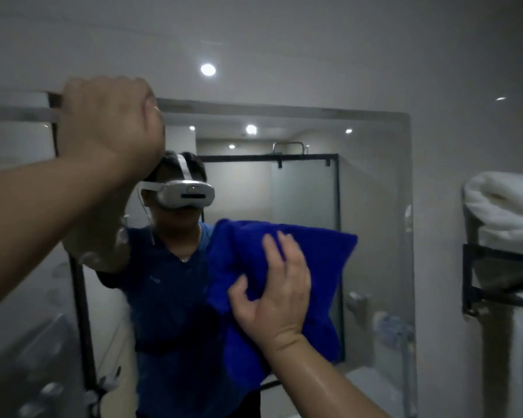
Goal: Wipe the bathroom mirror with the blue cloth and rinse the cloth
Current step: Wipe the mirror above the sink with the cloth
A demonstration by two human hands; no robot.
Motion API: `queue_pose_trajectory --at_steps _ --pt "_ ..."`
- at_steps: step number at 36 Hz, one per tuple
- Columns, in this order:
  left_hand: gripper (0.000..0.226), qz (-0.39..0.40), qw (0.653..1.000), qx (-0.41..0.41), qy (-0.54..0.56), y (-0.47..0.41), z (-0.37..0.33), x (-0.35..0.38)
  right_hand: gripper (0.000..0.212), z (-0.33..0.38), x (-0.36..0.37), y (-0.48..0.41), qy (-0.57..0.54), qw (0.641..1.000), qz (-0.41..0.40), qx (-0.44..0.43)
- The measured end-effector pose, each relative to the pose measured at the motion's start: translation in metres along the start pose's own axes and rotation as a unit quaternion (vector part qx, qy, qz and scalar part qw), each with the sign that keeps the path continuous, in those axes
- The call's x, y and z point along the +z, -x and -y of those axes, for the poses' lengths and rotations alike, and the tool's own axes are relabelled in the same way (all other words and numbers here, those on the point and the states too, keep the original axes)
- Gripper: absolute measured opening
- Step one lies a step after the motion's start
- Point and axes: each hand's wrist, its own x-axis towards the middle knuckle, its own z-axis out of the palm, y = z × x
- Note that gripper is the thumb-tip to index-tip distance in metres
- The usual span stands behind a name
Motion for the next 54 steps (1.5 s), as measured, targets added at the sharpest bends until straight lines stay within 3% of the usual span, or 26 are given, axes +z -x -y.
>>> queue_pose_trajectory --at_steps 3,6,8,11,13,19,25,27,30,35,39,41,45,49,54 --pt "0.038 0.012 1.0 -0.011 -0.024 0.001 -0.001 0.001 0.082 -0.017 -0.006 0.012 -0.023 0.992 0.064 -0.109" --pt "0.028 0.011 0.999 -0.039 -0.02 0.013 -0.014 0.001 0.081 -0.036 -0.014 0.02 -0.058 0.982 0.095 -0.15" --pt "0.036 0.022 0.999 -0.005 0.025 0.031 -0.04 0.006 0.08 -0.04 -0.014 0.023 -0.086 0.979 0.102 -0.152" --pt "0.054 0.071 0.982 0.16 0.066 0.064 -0.086 0.024 0.079 -0.039 -0.014 0.024 -0.113 0.976 0.109 -0.148" --pt "0.058 0.101 0.968 0.214 0.078 0.082 -0.114 0.038 0.079 -0.04 -0.018 0.025 -0.124 0.974 0.114 -0.151" --pt "0.058 0.101 0.967 0.229 0.037 0.1 -0.155 0.057 0.082 -0.081 -0.043 0.084 -0.103 0.971 0.166 -0.141" --pt "0.057 0.07 0.972 0.224 0.017 0.106 -0.161 0.066 0.104 -0.168 -0.111 0.153 -0.01 0.953 0.264 -0.15" --pt "0.057 0.064 0.973 0.22 0.015 0.106 -0.162 0.065 0.097 -0.2 -0.122 0.141 -0.009 0.953 0.257 -0.158" --pt "0.059 0.064 0.973 0.22 0.007 0.104 -0.164 0.063 0.082 -0.232 -0.129 0.091 0.018 0.974 0.205 -0.099" --pt "0.061 0.066 0.974 0.217 -0.007 0.104 -0.165 0.061 0.06 -0.227 -0.104 -0.059 0.046 0.996 -0.002 0.078" --pt "0.062 0.076 0.974 0.213 -0.016 0.106 -0.166 0.059 0.067 -0.185 -0.076 -0.168 -0.01 0.981 -0.119 0.155" --pt "0.062 0.077 0.975 0.21 -0.011 0.107 -0.167 0.059 0.067 -0.163 -0.062 -0.189 -0.005 0.983 -0.117 0.141" --pt "0.059 0.061 0.977 0.204 -0.016 0.11 -0.167 0.06 0.064 -0.123 -0.046 -0.165 0.016 0.996 -0.084 0.032" --pt "0.051 0.042 0.978 0.206 -0.015 0.112 -0.166 0.061 0.068 -0.104 -0.043 -0.077 -0.014 1.0 -0.019 0.004" --pt "0.059 0.067 0.976 0.206 -0.032 0.112 -0.166 0.06 0.069 -0.086 -0.042 0.07 -0.079 0.994 0.066 -0.026"
